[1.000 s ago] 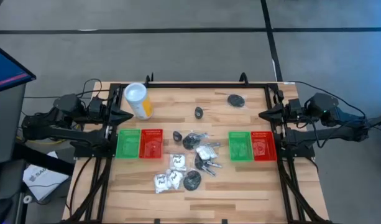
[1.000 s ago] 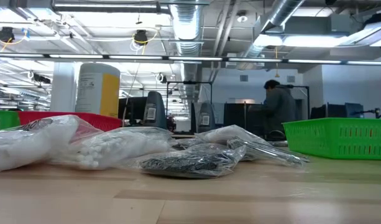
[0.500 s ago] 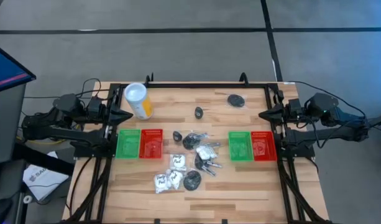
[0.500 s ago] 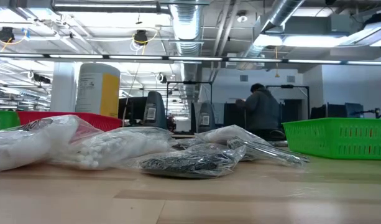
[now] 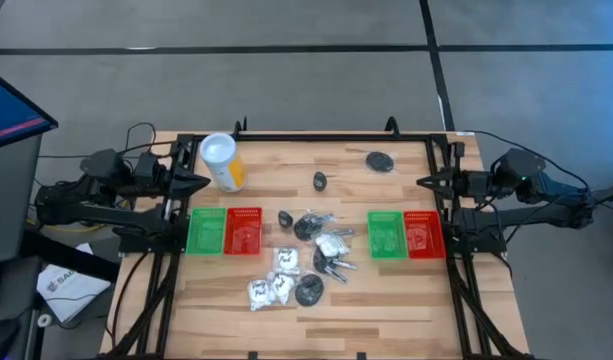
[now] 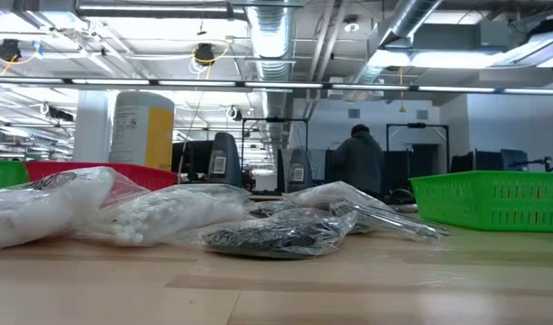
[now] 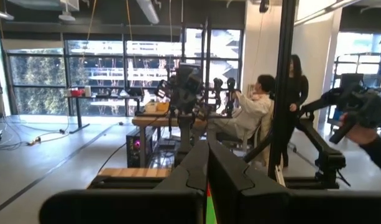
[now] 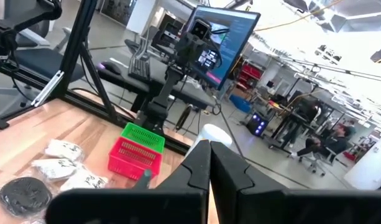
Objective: Pick & Place Travel size toiletries
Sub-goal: Put the gray deodorant into the right red bin
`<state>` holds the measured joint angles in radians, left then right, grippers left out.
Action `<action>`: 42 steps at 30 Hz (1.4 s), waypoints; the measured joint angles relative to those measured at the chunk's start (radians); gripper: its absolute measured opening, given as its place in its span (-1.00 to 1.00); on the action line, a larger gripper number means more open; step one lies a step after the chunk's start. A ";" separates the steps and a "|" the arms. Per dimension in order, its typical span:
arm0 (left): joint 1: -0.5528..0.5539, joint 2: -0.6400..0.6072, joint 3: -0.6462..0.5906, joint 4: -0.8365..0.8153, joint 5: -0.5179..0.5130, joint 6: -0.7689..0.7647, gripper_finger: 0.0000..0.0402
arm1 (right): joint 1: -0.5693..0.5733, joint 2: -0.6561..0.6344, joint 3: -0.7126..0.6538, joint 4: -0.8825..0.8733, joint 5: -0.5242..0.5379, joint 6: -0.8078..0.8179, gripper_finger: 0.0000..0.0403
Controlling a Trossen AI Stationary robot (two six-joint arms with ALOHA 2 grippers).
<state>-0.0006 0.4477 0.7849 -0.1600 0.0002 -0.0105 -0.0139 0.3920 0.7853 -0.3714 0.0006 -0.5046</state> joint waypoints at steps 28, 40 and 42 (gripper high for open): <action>0.000 0.106 0.000 0.082 0.000 -0.041 -1.00 | -0.002 0.056 0.000 0.075 0.000 0.191 -1.00; 0.000 0.236 0.000 0.102 -0.028 -0.039 -1.00 | -0.146 0.319 0.000 0.148 0.185 0.233 -1.00; 0.000 0.248 0.000 0.101 -0.029 -0.039 -1.00 | -0.198 0.367 -0.001 0.148 0.183 0.256 -1.00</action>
<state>-0.0006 0.6960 0.7849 -0.0589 -0.0284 -0.0494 -0.2122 0.7589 0.7841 -0.2230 0.1841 -0.2482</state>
